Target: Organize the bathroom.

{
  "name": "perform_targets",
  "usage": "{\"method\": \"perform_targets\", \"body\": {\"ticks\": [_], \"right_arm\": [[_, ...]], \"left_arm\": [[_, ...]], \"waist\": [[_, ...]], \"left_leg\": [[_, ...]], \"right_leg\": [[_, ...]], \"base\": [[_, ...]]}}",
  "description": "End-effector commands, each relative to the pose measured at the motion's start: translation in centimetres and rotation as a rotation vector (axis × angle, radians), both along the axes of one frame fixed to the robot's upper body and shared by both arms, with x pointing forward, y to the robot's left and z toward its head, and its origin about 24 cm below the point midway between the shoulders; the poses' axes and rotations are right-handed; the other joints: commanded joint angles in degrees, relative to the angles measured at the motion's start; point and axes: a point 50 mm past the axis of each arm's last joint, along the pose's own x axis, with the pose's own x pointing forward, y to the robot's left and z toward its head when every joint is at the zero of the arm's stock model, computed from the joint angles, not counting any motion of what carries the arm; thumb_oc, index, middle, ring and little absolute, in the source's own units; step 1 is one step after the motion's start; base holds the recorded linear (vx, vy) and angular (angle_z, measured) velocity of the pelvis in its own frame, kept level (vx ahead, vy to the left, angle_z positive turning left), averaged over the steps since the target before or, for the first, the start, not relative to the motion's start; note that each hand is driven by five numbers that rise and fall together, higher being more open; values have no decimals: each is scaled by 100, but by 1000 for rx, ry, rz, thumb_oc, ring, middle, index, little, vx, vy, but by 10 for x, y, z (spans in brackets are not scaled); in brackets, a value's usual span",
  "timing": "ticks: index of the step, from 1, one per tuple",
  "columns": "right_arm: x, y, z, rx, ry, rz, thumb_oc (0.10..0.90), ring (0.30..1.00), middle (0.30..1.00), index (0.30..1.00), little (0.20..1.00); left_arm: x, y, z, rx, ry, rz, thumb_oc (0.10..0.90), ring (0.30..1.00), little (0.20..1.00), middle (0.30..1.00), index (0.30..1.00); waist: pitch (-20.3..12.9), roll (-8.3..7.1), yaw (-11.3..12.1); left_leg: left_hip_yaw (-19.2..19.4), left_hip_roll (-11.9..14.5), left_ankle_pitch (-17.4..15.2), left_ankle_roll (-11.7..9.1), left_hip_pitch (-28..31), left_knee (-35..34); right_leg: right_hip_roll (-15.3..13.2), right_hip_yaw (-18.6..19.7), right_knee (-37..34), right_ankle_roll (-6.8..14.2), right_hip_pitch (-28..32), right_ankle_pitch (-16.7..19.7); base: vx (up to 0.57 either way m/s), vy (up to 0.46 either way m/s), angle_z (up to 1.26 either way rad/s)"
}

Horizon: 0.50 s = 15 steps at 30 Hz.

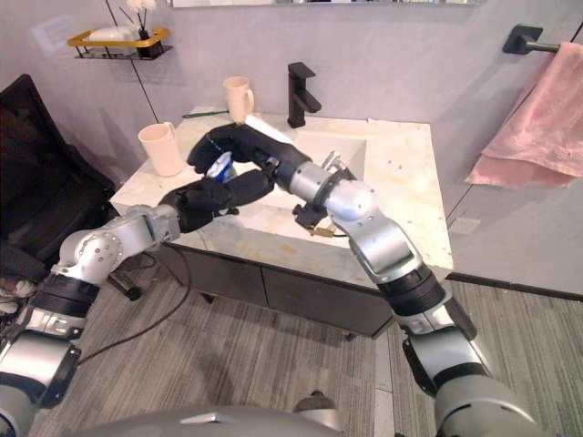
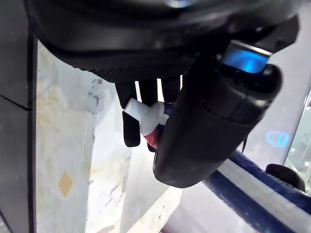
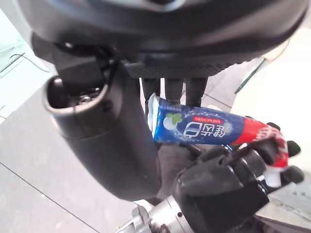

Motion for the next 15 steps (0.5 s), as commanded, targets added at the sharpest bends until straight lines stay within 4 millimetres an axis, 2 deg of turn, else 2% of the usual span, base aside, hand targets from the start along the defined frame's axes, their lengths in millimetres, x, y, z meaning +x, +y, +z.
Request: {"method": "perform_targets", "body": {"ticks": [1, 15], "right_arm": [[-9, 15, 41, 115, -143, 116, 400, 300, 300, 300, 300], [-10, 14, 40, 113, -143, 120, 400, 300, 300, 300, 300]], "left_arm": [[20, 24, 54, -60, -236, 128, 400, 300, 300, 300, 300], [19, 27, 52, -61, -230, 145, 400, 300, 300, 300, 300]], "waist": [[-686, 101, 120], [-689, 106, 107]], "left_leg": [[-158, 310, -343, -90, -71, 513], [-143, 317, -347, -86, -68, 521]], "right_leg": [[-137, 154, 728, 256, -424, -604], [-134, 170, 738, 249, -424, -623]], "base": [[0, 0, 0], [0, 0, 0]]}}
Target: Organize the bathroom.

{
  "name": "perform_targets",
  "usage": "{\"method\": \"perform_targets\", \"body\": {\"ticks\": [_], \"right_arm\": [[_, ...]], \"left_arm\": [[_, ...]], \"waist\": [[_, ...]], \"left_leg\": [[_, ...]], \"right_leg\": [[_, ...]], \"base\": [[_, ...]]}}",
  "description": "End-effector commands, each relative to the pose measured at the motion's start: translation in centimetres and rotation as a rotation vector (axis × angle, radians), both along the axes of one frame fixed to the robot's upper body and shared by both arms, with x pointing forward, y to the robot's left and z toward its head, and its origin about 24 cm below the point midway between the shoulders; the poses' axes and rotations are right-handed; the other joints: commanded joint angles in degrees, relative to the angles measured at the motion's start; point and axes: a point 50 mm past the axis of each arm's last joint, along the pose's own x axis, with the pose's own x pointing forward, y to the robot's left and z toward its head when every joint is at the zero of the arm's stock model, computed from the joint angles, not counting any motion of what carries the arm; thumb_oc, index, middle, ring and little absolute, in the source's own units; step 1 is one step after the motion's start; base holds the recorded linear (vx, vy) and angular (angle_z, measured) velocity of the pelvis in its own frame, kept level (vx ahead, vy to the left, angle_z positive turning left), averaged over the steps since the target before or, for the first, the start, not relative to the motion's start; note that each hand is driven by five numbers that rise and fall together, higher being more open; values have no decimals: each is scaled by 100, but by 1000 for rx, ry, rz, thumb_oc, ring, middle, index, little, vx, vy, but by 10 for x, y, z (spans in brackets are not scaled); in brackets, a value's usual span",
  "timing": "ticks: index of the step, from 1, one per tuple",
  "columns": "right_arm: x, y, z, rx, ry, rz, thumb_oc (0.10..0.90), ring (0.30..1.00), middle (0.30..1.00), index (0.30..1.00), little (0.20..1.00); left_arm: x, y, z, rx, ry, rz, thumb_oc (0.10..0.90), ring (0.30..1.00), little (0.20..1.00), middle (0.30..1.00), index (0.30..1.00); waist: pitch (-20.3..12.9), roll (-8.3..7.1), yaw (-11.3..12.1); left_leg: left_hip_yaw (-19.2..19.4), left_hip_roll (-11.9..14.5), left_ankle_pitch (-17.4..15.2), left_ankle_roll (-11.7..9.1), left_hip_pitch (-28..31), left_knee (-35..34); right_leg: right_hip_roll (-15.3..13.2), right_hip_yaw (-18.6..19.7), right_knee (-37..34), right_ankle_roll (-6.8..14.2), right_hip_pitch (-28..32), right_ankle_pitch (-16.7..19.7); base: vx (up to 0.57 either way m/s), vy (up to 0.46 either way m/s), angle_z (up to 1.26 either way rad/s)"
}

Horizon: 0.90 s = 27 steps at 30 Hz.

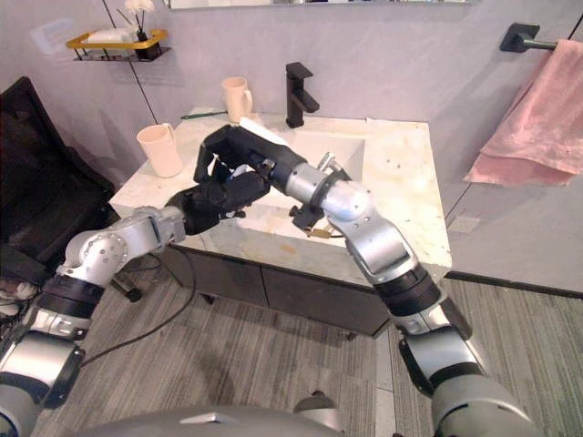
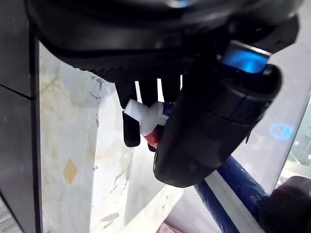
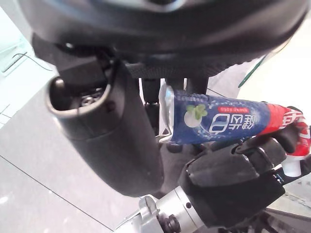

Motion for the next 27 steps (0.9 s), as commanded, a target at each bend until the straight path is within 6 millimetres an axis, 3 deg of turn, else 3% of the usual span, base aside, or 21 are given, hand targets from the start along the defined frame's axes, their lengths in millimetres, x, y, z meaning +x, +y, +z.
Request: {"method": "perform_targets", "body": {"ticks": [1, 2, 3, 4, 27], "right_arm": [[-8, 7, 43, 111, -163, 74, 400, 300, 300, 300, 300], [-7, 7, 42, 103, -158, 72, 456, 385, 385, 385, 385], [-7, 7, 42, 103, -158, 72, 456, 385, 385, 385, 385], [-7, 8, 41, 93, -154, 77, 800, 900, 900, 900, 900], [-5, 4, 33, 43, -128, 67, 800, 900, 900, 900, 900]], "left_arm": [[21, 34, 53, -59, -231, 162, 400, 300, 300, 300, 300], [21, 33, 53, -60, -232, 161, 400, 300, 300, 300, 300], [21, 33, 53, -60, -232, 161, 400, 300, 300, 300, 300], [21, 33, 53, -62, -233, 162, 400, 300, 300, 300, 300], [19, 39, 50, -41, -233, 173, 400, 300, 300, 300, 300]], "waist": [[-684, 78, 128], [-683, 76, 133], [-683, 76, 133], [-681, 77, 133], [-694, 75, 169]], "left_leg": [[-146, 313, -349, -83, -74, 523], [-158, 310, -350, -83, -84, 533], [-158, 310, -350, -83, -84, 533], [-153, 311, -351, -83, -80, 530], [-116, 314, -346, -91, -80, 531]], "right_leg": [[-137, 166, 740, 247, -423, -623], [-135, 169, 741, 243, -422, -626], [-135, 169, 741, 243, -422, -626], [-137, 162, 747, 239, -427, -627], [-173, 74, 741, 245, -412, -619]], "base": [[0, 0, 0], [0, 0, 0], [0, 0, 0], [0, 0, 0], [0, 0, 0]]}}
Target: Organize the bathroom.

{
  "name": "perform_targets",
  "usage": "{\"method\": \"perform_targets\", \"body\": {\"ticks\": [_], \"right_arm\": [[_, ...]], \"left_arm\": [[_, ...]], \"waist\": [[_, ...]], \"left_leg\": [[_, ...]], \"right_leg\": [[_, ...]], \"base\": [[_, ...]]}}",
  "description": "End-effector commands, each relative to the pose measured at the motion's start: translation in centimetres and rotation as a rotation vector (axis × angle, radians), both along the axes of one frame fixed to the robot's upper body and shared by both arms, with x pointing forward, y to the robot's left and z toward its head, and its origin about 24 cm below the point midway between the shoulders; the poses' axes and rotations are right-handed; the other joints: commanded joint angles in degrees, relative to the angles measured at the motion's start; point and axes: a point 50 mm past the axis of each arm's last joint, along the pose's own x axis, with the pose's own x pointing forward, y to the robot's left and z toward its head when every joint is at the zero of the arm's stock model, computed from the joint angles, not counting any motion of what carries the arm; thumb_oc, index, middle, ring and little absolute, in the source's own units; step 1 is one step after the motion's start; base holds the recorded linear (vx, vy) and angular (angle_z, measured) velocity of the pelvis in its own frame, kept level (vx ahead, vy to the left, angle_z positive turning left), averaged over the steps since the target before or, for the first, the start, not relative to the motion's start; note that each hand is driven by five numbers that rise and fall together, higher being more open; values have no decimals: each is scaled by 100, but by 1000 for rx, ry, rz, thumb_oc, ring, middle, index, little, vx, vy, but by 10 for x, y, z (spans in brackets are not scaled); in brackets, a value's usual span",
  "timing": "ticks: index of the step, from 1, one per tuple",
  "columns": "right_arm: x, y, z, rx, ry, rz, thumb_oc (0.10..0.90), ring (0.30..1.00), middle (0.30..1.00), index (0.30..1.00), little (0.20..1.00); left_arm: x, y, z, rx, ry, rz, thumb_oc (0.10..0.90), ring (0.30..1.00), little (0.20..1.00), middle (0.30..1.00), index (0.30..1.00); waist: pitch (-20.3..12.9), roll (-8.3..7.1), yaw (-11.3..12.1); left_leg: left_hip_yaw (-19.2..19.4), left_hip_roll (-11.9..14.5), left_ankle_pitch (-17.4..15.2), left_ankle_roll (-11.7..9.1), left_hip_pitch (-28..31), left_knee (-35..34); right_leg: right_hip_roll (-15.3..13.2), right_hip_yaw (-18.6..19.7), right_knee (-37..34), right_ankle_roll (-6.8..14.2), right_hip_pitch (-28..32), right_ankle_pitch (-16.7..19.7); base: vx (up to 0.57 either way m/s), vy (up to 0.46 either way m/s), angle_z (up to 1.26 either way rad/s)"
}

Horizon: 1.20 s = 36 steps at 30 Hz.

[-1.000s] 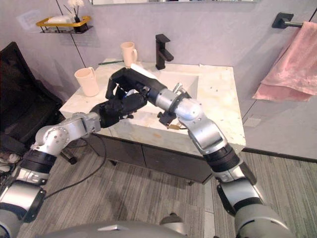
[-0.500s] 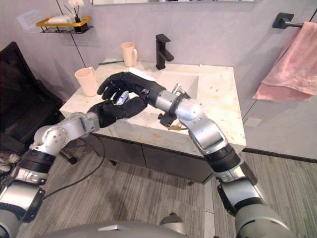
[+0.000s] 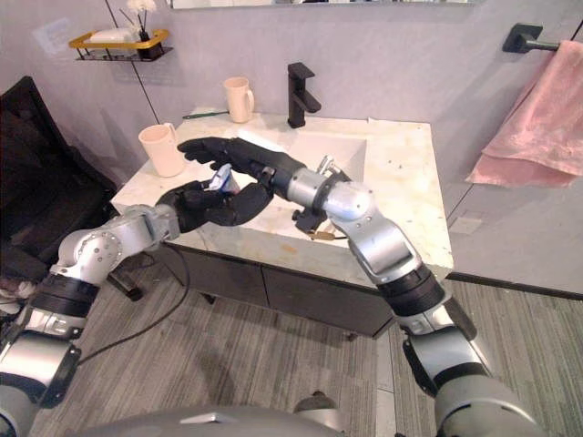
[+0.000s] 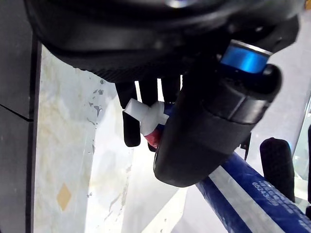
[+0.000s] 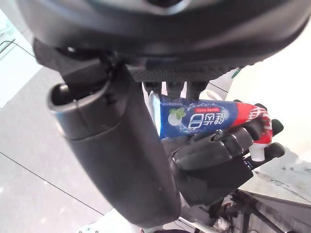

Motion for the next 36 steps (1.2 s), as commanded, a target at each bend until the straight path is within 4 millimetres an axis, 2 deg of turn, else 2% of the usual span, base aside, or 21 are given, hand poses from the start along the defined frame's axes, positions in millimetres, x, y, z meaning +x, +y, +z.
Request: {"method": "perform_targets", "body": {"ticks": [1, 23, 24, 26, 27, 36], "right_arm": [[-4, 6, 38, 109, -166, 38, 800, 900, 900, 900, 900], [-2, 1, 41, 120, -181, 13, 800, 900, 900, 900, 900], [-2, 0, 41, 119, -180, 14, 780, 869, 869, 869, 869], [-2, 0, 42, 121, -180, 16, 505, 458, 458, 458, 458], [-2, 1, 42, 122, -178, 20, 400, 300, 300, 300, 300], [-3, 0, 42, 133, -177, 19, 400, 300, 300, 300, 300]], "left_arm": [[16, 27, 49, -78, -233, 102, 400, 300, 300, 300, 300], [16, 39, 46, -50, -225, 131, 400, 300, 300, 300, 300], [16, 40, 47, -50, -228, 129, 400, 300, 300, 300, 300], [17, 41, 48, -49, -230, 128, 400, 300, 300, 300, 300], [17, 41, 49, -50, -232, 126, 400, 300, 300, 300, 300], [16, 42, 47, -49, -226, 134, 400, 300, 300, 300, 300]], "waist": [[-694, 72, 152], [-703, 112, 166], [-703, 116, 163], [-698, 118, 163], [-689, 118, 164], [-696, 126, 168]], "left_leg": [[-101, 316, -349, -92, -77, 531], [-95, 299, -360, -90, -82, 522], [-93, 304, -360, -95, -85, 522], [-82, 310, -357, -97, -89, 526], [-86, 307, -356, -98, -90, 523], [-91, 301, -359, -95, -84, 525]], "right_leg": [[-167, 94, 741, 245, -421, -619], [-198, 64, 741, 245, -429, -617], [-211, 55, 751, 245, -439, -617], [-219, 46, 752, 247, -437, -615], [-221, 45, 751, 248, -444, -613], [-220, 44, 767, 244, -438, -624]], "base": [[0, 0, 0], [0, 0, 0], [0, 0, 0], [0, 0, 0], [0, 0, 0], [0, 0, 0]]}}
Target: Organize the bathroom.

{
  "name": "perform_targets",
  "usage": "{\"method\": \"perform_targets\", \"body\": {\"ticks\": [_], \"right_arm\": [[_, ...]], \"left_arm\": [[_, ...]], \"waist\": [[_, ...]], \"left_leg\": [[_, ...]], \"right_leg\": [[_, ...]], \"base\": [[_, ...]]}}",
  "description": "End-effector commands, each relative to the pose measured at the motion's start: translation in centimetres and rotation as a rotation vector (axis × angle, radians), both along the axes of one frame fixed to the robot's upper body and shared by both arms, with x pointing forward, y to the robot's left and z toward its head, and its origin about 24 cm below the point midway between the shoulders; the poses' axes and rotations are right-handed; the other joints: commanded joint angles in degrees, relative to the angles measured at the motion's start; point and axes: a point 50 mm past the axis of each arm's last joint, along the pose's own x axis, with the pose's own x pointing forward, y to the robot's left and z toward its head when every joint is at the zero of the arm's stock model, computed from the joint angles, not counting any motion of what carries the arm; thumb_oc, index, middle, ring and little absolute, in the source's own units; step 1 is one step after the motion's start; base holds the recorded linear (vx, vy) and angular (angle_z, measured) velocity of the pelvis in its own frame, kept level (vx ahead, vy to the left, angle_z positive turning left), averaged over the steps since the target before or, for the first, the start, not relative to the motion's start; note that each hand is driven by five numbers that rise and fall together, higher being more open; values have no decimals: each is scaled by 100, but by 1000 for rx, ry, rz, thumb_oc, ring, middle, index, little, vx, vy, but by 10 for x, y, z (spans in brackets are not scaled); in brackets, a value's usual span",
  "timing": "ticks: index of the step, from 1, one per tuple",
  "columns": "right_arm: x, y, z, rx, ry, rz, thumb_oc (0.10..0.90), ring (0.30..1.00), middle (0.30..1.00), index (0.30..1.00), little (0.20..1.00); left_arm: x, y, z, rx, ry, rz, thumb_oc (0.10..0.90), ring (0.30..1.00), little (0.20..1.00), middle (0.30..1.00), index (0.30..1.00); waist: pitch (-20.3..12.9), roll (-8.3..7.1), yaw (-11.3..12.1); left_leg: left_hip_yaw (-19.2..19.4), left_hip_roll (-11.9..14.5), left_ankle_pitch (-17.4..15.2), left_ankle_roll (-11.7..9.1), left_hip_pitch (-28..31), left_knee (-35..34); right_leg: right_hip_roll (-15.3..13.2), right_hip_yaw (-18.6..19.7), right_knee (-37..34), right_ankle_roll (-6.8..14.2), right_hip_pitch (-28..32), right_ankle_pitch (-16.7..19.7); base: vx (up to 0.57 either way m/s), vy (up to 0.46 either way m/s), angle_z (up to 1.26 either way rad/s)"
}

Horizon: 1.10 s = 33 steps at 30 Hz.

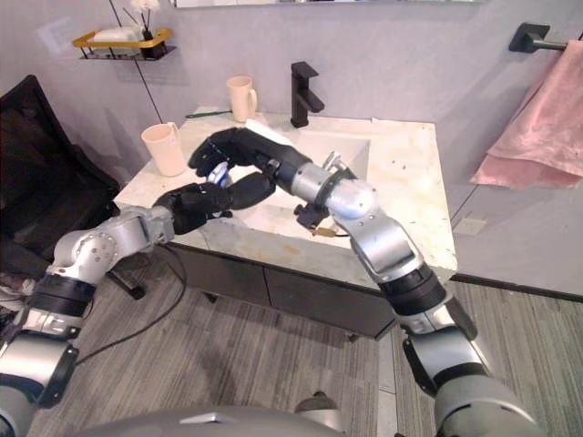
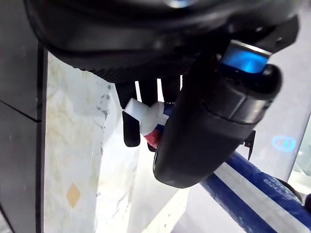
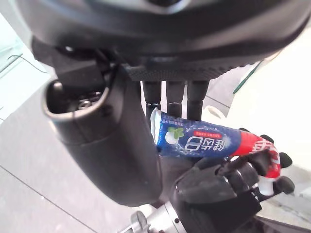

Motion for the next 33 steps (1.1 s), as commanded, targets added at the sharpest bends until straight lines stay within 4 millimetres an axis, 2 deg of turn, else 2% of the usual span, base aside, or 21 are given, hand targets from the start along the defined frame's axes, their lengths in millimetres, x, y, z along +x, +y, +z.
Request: {"method": "perform_targets", "body": {"ticks": [1, 7, 8, 9, 26, 33], "right_arm": [[-7, 9, 34, 82, -138, 99, 400, 300, 300, 300, 300], [-7, 9, 34, 85, -138, 99, 400, 300, 300, 300, 300], [-8, 9, 34, 86, -139, 99, 400, 300, 300, 300, 300], [-8, 9, 35, 88, -139, 98, 400, 300, 300, 300, 300], [-9, -1, 35, 113, -151, 67, 400, 300, 300, 300, 300], [-8, 0, 35, 119, -144, 64, 400, 300, 300, 300, 300]], "left_arm": [[16, 38, 53, -32, -241, 182, 400, 300, 300, 300, 300], [17, 39, 53, -18, -242, 190, 400, 300, 300, 300, 300], [17, 40, 54, 1, -249, 190, 449, 373, 373, 373, 373], [17, 41, 53, 25, -252, 187, 800, 900, 900, 900, 900], [8, 46, 73, -23, -317, 174, 800, 900, 900, 900, 900], [5, 52, 68, -28, -306, 189, 800, 900, 900, 900, 900]], "waist": [[-692, 103, 147], [-696, 108, 148], [-700, 108, 151], [-698, 107, 149], [-709, 61, 234], [-723, 72, 272]], "left_leg": [[-68, 306, -363, -95, -78, 541], [-51, 318, -366, -101, -84, 555], [-53, 318, -368, -101, -82, 554], [-50, 317, -371, -99, -78, 556], [36, 423, -368, -137, -133, 617], [5, 419, -381, -136, -131, 629]], "right_leg": [[-215, 82, 772, 246, -447, -614], [-216, 81, 768, 244, -440, -622], [-216, 77, 769, 245, -437, -623], [-218, 77, 774, 245, -437, -625], [-221, -48, 776, 210, -451, -646], [-249, -83, 805, 202, -444, -660]], "base": [[0, 0, 0], [0, 0, 0], [0, 0, 0], [0, 0, 0], [-1, -4, 2], [1, 0, 2]]}}
